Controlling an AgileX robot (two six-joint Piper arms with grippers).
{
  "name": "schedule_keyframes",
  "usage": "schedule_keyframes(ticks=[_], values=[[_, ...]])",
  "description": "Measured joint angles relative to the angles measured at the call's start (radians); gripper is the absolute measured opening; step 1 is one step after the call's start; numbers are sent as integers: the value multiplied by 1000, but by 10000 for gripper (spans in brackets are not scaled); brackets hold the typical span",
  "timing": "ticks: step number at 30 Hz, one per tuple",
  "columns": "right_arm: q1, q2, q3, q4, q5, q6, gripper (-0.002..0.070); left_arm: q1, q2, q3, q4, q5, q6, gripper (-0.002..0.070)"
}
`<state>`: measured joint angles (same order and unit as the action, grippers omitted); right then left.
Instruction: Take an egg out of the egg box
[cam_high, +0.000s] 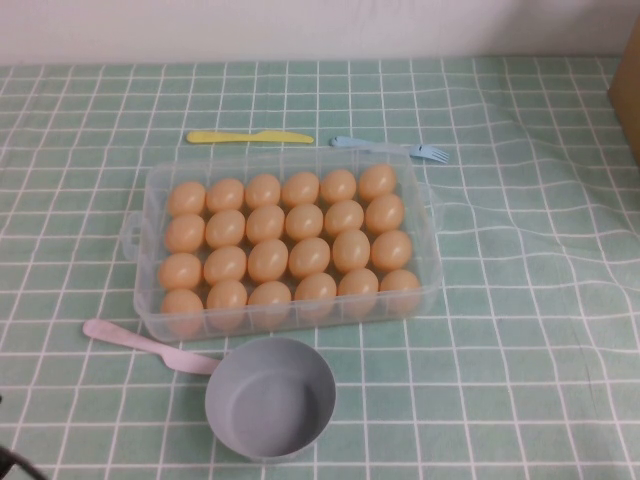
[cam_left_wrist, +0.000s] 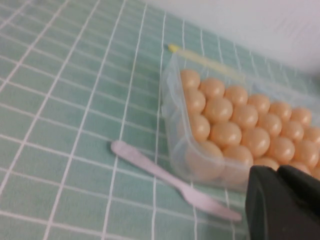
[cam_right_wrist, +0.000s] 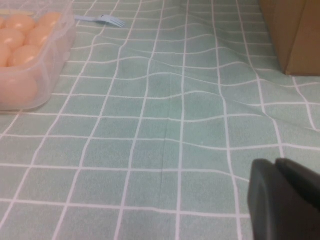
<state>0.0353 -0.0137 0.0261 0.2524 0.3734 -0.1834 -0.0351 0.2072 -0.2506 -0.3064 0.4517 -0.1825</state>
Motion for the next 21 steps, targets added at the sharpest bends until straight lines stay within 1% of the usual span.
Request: schedule_keyframes(ticks=[7, 12, 15, 17, 19, 21], values=[[0, 0, 0, 0, 0, 0, -17, 0, 404, -280, 4, 311, 259, -3], [0, 0, 0, 0, 0, 0, -17, 0, 674, -475, 8, 448, 411, -3], [0, 0, 0, 0, 0, 0, -17, 0, 811, -594, 11, 486, 441, -3], [0, 0, 0, 0, 0, 0, -17, -14, 895, -670, 22, 502, 450, -3], [0, 0, 0, 0, 0, 0, -17, -47, 966, -732, 38, 507, 452, -3], [0, 0, 0, 0, 0, 0, -17, -101, 1024, -788, 53, 507, 452, -3]])
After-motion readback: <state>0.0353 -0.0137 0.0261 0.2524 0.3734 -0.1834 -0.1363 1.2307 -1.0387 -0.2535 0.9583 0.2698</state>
